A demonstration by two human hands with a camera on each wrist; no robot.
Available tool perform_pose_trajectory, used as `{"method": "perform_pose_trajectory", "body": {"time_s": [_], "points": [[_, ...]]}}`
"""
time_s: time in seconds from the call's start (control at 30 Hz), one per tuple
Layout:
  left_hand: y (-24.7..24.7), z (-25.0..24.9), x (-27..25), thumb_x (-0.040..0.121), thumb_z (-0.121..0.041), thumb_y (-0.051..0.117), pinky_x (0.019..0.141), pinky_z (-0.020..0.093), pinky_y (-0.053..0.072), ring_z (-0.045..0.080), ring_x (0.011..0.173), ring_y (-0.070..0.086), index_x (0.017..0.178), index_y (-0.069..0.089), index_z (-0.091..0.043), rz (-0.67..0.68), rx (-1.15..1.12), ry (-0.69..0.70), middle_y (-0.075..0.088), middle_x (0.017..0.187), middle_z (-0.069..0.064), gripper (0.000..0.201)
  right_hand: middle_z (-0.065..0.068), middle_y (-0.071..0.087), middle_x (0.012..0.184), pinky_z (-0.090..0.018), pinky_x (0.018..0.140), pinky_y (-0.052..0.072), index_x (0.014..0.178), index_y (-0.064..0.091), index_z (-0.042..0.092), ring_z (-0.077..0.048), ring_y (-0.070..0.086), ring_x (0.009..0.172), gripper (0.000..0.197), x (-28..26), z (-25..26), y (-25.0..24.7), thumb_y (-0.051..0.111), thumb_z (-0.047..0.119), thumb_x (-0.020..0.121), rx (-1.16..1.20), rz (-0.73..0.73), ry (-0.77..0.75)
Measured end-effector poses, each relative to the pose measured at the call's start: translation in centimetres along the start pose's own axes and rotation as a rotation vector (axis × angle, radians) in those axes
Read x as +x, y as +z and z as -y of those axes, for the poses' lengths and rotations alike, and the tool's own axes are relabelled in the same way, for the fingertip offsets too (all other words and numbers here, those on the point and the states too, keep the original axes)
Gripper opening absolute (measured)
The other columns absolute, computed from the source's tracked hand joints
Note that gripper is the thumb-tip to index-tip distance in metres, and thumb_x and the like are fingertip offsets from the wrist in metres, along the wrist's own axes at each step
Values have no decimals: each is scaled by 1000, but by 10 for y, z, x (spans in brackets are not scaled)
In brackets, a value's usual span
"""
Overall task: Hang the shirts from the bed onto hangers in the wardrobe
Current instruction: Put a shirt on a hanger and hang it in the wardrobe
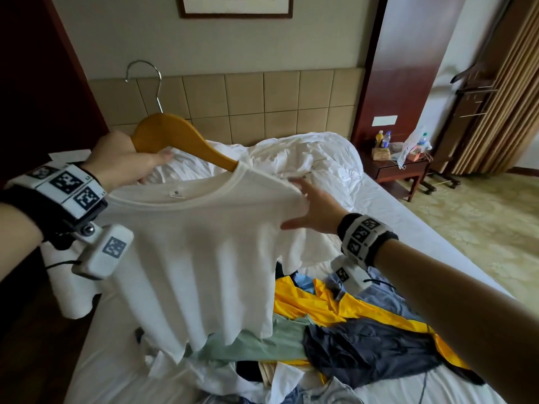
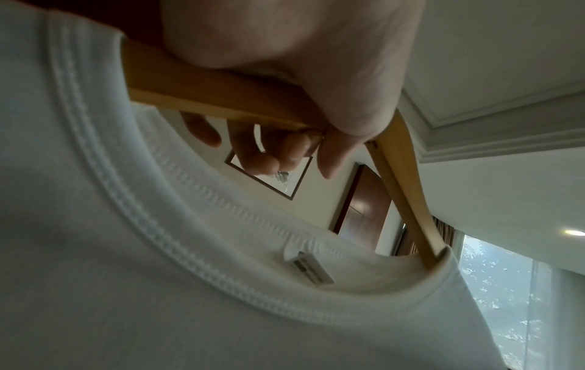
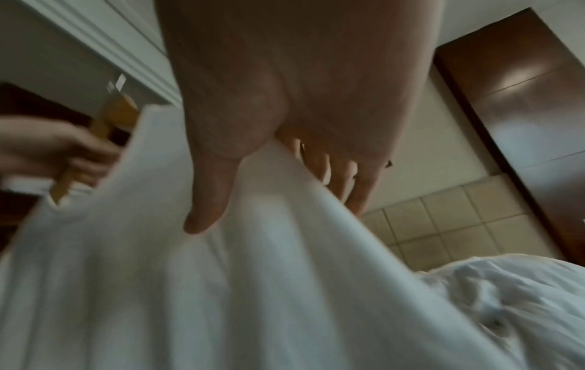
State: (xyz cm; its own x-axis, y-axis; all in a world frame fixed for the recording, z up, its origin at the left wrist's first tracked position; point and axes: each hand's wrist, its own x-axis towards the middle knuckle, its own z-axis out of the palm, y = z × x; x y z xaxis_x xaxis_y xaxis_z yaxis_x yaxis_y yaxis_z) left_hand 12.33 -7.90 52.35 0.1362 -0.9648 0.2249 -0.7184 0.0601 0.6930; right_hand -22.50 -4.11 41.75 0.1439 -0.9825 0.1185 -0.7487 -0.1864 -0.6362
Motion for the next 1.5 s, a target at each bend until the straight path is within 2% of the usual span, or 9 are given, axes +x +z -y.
{"method": "perform_pose_trajectory", "body": {"time_s": [0.17, 0.3, 0.4, 0.6, 0.73, 0.9, 1.07, 1.23, 1.5], "points": [[29, -12, -9, 83, -38, 77, 39, 12, 40, 9, 43, 58, 68, 55, -14, 10, -15, 19, 57, 42, -5, 36, 4, 59, 119, -31, 94, 46, 143, 41, 31, -12, 53, 105, 94, 24, 84, -9, 89, 45, 64, -46, -135, -255], [48, -21, -12, 79, -50, 75, 67, 39, 59, 24, 69, 67, 104, 63, -21, 50, 8, 105, 68, 76, 5, 40, -3, 63, 113, -32, 74, 45, 134, 46, 21, -23, 58, 97, 68, 42, 134, 2, 81, 28, 76, -165, -187, -287], [49, -21, -12, 61, -64, 71, 65, 52, 60, 28, 69, 69, 103, 65, -23, 101, -46, 143, 70, 81, 8, 59, -5, 64, 96, -32, 64, 40, 117, 51, 16, -29, 59, 87, 42, 49, 150, 10, 72, 19, 80, -129, -274, -238], [30, -8, -23, 73, -53, 77, 81, 31, 53, 14, 89, 67, 108, 68, -18, 195, 6, 294, 69, 109, 6, 51, 5, 52, 67, -24, 48, 29, 79, 51, 20, -23, 52, 68, 15, 54, 154, 9, 60, 8, 77, -74, -302, -176], [11, 25, -29, 79, -32, 81, 71, 17, 42, -1, 73, 59, 96, 70, -13, 191, -75, 287, 68, 80, -15, 28, 6, 51, 65, -26, 52, 33, 72, 48, 23, -24, 51, 69, 19, 58, 156, -3, 60, 9, 75, -59, -326, -153], [-6, 82, -39, 78, -26, 82, 88, 27, 55, 8, 94, 69, 112, 70, -17, 116, -177, 100, 74, 101, -3, 37, -3, 66, 81, -34, 68, 49, 87, 65, 19, -28, 58, 78, 12, 64, 156, -14, 66, 14, 75, -43, -381, -162], [-10, 152, -49, 77, -34, 83, 91, 41, 55, 20, 98, 69, 106, 72, -19, 104, -183, -204, 75, 100, 1, 34, -5, 62, 77, -33, 64, 46, 80, 59, 17, -30, 58, 76, 9, 69, 154, -15, 65, 14, 75, -32, -395, -165], [4, 176, -58, 79, -19, 82, 89, 31, 49, 24, 103, 64, 116, 65, -4, 142, -77, -316, 68, 110, 8, 43, -3, 58, 71, -29, 63, 35, 74, 56, 19, -30, 54, 73, 13, 72, 154, -6, 68, 15, 75, -40, -393, -169], [5, 211, -72, 86, -44, 71, 87, 32, 48, 31, 114, 60, 128, 55, -2, 194, 434, -414, 59, 129, 15, 61, -7, 63, 72, -30, 63, 38, 81, 66, 11, -29, 55, 73, 10, 72, 150, -6, 65, 10, 72, -45, -416, -191]]}}
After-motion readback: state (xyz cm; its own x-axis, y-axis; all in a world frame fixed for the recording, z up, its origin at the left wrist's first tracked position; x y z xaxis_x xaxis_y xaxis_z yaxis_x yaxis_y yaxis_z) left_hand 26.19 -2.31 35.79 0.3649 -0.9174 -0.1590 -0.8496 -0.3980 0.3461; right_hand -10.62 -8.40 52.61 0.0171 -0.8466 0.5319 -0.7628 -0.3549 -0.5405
